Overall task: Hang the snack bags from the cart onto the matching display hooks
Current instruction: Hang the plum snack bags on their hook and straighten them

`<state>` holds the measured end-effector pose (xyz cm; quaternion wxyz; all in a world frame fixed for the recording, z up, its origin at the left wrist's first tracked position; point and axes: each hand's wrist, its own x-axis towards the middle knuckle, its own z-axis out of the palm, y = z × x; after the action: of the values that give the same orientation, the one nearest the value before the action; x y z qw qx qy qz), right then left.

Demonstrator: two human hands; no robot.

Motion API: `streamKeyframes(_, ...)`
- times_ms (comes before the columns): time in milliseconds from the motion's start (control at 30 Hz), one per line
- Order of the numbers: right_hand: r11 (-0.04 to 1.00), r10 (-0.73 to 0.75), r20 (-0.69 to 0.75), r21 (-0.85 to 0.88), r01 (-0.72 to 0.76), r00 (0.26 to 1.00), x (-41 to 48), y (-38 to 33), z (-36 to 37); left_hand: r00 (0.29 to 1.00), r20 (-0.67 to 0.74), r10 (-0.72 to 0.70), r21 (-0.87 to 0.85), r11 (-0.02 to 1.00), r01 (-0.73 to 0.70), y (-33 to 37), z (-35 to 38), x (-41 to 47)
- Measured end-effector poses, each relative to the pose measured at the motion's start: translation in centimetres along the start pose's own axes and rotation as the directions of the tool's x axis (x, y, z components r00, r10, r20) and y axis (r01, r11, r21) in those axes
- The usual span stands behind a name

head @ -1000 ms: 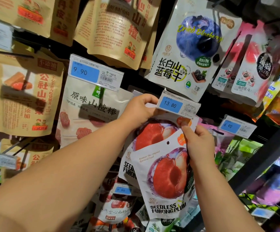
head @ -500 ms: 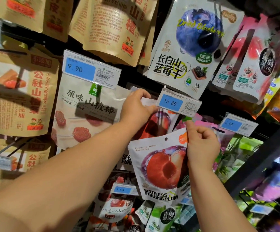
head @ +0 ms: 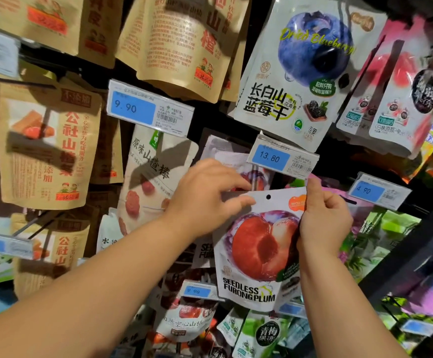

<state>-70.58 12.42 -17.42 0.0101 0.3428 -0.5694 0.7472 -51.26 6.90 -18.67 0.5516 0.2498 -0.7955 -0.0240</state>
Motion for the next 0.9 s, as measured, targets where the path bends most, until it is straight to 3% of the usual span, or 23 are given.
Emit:
streamKeyframes(67, 1.0, -0.014, -0.002, 0.018, 0.014, 1.0, 0.0, -0.4, 0.3, 0.973, 0.197, -0.124, 0.153, 0.984, 0.094, 1.4, -0.1, 0.9)
streamKeyframes(133, 0.999, -0.023, -0.014, 0.041, 0.024, 1.0, -0.1, -0.7, 0.6, 0.926, 0.279, -0.254, 0.178, 0.961, 0.21, 2.0, 0.1, 2.0)
streamKeyframes(233, 0.998, -0.049, 0.002, 0.035, 0.049, 0.999, -0.2, -1.0, 0.7, 0.852, 0.334, -0.403, -0.047, 0.896, 0.442, 2.0, 0.1, 3.2)
streamKeyframes(367, 1.0, -0.013, 0.174, 0.024, 0.009, 0.985, 0.1, -0.8, 0.1, 0.822, 0.336, -0.46, -0.298, 0.776, 0.556, 1.2, 0.4, 3.4)
streamKeyframes(467, 0.984, 0.051, 0.339, 0.144, -0.105, 0.94, 0.0, -0.6, -0.6, 0.823, 0.319, -0.47, -0.51, 0.647, 0.567, 0.7, 0.8, 3.6)
streamKeyframes(567, 0.98, 0.041, 0.45, 0.158, -0.125, 0.892, -0.4, -0.7, -1.1, 0.856, 0.274, -0.439, -0.555, 0.654, 0.514, 0.6, 1.4, 4.2)
streamKeyframes(733, 0.99, 0.025, 0.424, 0.113, -0.08, 0.905, -0.2, -0.7, -1.2, 0.88, 0.202, -0.429, -0.617, 0.642, 0.454, 0.9, 2.4, 5.1)
streamKeyframes(900, 0.993, 0.055, 0.407, 0.074, -0.093, 0.912, -0.1, 0.0, -1.3, 0.872, 0.223, -0.437, -0.552, 0.68, 0.482, 0.5, 2.7, 5.2)
